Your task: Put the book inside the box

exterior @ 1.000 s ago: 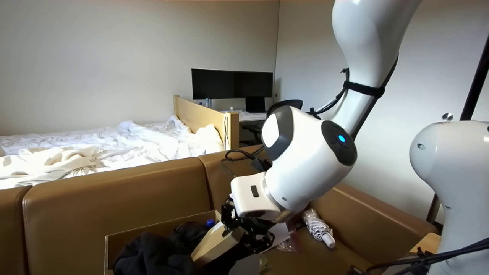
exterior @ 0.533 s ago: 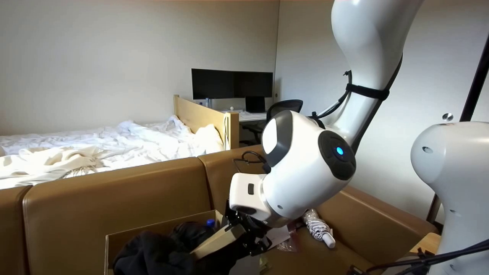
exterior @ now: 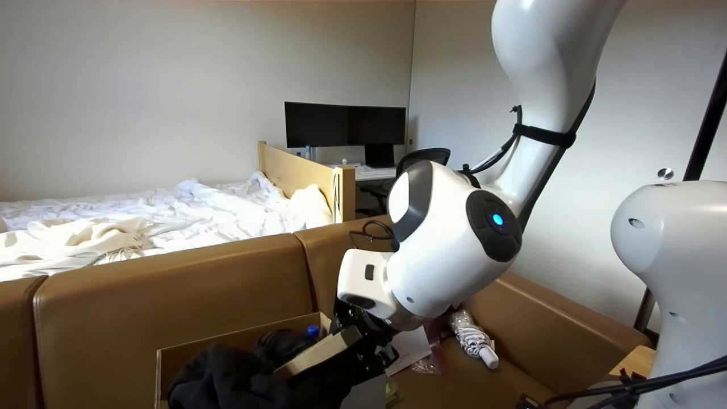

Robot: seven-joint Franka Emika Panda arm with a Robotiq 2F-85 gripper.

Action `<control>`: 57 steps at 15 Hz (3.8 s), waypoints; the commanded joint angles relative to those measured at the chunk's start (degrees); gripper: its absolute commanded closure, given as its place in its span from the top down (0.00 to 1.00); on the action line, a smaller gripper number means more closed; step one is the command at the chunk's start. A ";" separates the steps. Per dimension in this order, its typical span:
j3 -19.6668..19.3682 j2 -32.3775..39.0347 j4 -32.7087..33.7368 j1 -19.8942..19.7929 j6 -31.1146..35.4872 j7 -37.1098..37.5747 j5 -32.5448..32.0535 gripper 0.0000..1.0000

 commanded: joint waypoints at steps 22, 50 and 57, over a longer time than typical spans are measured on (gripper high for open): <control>-11.44 -24.72 2.32 22.16 -41.63 -5.58 15.06 0.28; -15.93 -77.50 18.73 25.43 -71.65 -18.26 -14.90 1.00; -7.99 -77.33 22.93 25.78 -69.55 -18.34 -17.21 1.00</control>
